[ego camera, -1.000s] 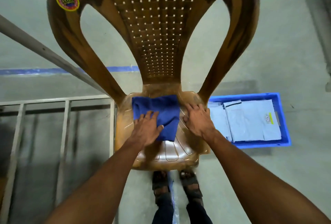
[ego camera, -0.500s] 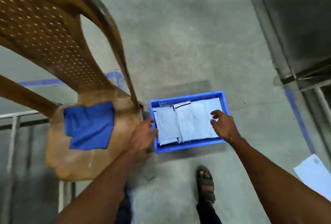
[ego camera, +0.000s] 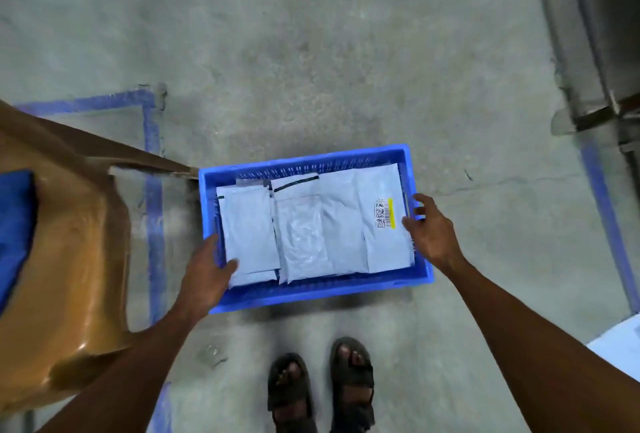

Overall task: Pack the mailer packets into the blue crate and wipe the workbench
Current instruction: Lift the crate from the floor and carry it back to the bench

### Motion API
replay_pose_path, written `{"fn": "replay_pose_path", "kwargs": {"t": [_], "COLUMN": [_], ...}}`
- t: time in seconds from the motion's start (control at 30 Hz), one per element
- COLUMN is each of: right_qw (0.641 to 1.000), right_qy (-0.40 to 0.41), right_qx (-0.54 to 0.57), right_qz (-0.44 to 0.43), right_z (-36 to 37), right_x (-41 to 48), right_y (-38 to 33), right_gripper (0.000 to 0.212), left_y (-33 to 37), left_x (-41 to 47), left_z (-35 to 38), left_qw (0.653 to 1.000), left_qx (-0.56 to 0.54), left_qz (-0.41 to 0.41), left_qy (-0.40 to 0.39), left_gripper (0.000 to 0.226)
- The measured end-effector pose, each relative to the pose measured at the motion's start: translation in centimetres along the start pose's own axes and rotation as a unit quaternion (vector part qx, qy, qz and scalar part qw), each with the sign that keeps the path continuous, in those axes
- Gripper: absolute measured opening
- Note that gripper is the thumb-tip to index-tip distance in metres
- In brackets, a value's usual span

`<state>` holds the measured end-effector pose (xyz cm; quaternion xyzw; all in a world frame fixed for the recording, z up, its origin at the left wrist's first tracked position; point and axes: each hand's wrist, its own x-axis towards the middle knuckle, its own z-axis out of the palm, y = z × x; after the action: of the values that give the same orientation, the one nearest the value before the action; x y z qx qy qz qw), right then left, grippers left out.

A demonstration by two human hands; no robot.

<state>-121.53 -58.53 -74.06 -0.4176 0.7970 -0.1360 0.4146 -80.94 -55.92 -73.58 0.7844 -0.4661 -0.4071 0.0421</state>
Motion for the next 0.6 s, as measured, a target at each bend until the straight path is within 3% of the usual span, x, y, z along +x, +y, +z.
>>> {"fn": "replay_pose_path", "kwargs": {"t": [0.13,0.33,0.47,0.6], "right_qw": [1.0,0.993,0.989,0.989], "right_qy": [0.012,0.06,0.063,0.083], "right_qx": [0.014,0.036,0.0,-0.031], "right_qz": [-0.015,-0.099,-0.132,-0.119], "right_z": [2.2,5.3,5.1,0.4], "right_x": [4.7,7.3,7.0,4.6], "right_y": [4.7,8.3,8.4,5.3], "right_gripper": [0.075,0.065,0.066,0.07], "left_y": [-4.8,-7.1,-7.1,-3.6], "left_x": [5.5,8.5,9.0,6.8], "left_z": [3.1,5.2,4.8,1.9], "left_qw": [0.999,0.992,0.994,0.996], "left_qx": [-0.002,0.003,0.008,-0.024], "left_qz": [0.021,0.069,0.062,0.032], "left_qy": [0.044,0.108,0.087,0.076], "left_gripper": [0.079,0.084,0.094,0.094]}}
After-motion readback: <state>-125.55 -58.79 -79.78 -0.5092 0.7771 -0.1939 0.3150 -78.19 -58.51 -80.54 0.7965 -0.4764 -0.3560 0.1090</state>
